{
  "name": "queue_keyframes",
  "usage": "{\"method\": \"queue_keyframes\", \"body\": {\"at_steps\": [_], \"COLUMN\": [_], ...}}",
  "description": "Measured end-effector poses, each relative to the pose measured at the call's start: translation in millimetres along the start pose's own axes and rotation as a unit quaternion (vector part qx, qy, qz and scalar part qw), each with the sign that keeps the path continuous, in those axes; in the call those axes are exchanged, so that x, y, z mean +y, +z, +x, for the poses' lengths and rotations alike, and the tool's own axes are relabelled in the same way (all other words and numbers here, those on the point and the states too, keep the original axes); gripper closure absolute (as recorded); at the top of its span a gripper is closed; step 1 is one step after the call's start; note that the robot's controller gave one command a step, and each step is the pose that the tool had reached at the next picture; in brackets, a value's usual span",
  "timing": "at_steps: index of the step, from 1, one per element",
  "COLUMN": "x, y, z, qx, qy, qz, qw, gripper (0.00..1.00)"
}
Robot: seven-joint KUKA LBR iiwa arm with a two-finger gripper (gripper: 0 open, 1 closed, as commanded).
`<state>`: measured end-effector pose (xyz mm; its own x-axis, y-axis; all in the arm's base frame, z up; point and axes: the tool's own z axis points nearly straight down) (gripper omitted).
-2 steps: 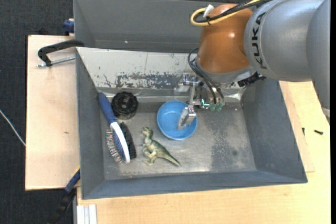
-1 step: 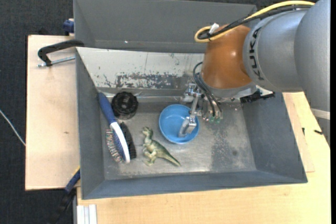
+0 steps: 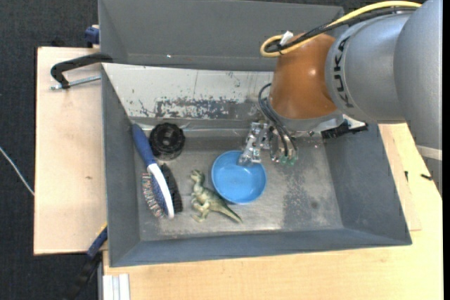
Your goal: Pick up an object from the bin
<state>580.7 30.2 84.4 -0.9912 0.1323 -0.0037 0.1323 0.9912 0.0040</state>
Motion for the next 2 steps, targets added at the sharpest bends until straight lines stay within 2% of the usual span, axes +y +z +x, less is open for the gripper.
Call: {"method": "queue_keyframes", "body": {"at_steps": [1, 2], "x": [14, 42], "y": [-114, -161], "z": [-4.7, 3.1], "qx": [-0.0052, -0.0041], "qy": [-0.010, -0.026], "qz": [0.000, 0.000], "qw": [0.9999, 0.9997], "gripper": [1.00, 1.00]}}
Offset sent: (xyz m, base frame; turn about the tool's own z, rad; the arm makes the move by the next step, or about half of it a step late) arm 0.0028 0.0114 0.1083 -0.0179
